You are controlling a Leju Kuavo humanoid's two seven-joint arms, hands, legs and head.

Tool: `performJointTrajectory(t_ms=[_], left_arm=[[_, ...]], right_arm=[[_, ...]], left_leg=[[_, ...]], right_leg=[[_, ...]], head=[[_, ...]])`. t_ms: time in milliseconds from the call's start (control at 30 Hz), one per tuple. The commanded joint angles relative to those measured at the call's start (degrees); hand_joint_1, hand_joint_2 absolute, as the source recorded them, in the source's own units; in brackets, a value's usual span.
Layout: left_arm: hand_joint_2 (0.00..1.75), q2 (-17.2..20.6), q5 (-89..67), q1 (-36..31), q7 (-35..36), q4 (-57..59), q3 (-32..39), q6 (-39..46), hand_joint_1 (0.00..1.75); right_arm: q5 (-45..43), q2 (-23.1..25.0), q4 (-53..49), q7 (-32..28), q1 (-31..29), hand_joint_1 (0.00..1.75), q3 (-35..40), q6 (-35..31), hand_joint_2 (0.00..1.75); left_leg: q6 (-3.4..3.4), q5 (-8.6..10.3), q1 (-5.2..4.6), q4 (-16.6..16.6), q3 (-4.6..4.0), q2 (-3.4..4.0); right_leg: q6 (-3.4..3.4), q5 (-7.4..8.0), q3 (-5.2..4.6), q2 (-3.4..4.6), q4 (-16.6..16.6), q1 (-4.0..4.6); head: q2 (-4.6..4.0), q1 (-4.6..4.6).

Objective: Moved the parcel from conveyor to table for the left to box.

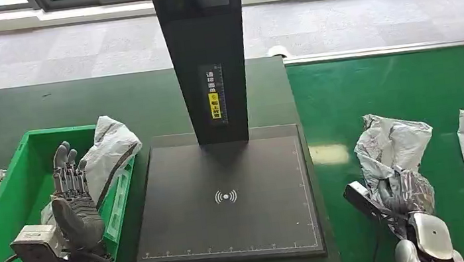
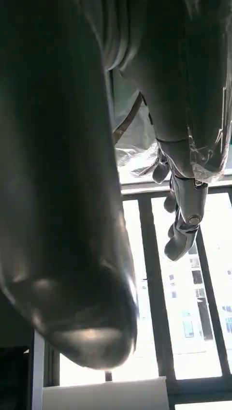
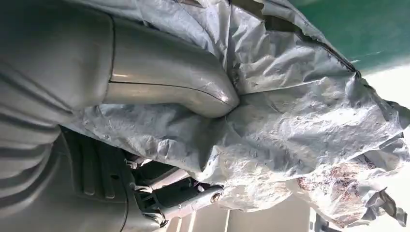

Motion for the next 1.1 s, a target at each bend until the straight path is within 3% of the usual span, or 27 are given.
performJointTrajectory(t_ms=[33,1100], left_arm=[[0.00,-0.1,-0.2,-0.8,0.1,1.8,3.2,-0.2,0.00],[0.00,-0.1,-0.2,-0.8,0.1,1.8,3.2,-0.2,0.00]], right_arm=[[-0.2,1.1,0.2,0.0,-1.2,1.75,1.0,0.1,1.75],[-0.2,1.1,0.2,0.0,-1.2,1.75,1.0,0.1,1.75]], left_leg=[[-0.07,0.02,0.02,-0.1,0.06,0.13],[-0.07,0.02,0.01,-0.1,0.08,0.15]], right_leg=[[-0.03,0.05,0.02,0.09,-0.1,0.02],[-0.03,0.05,0.03,0.10,-0.1,0.01]], head=[[-0.02,0.00],[0.00,0.00]])
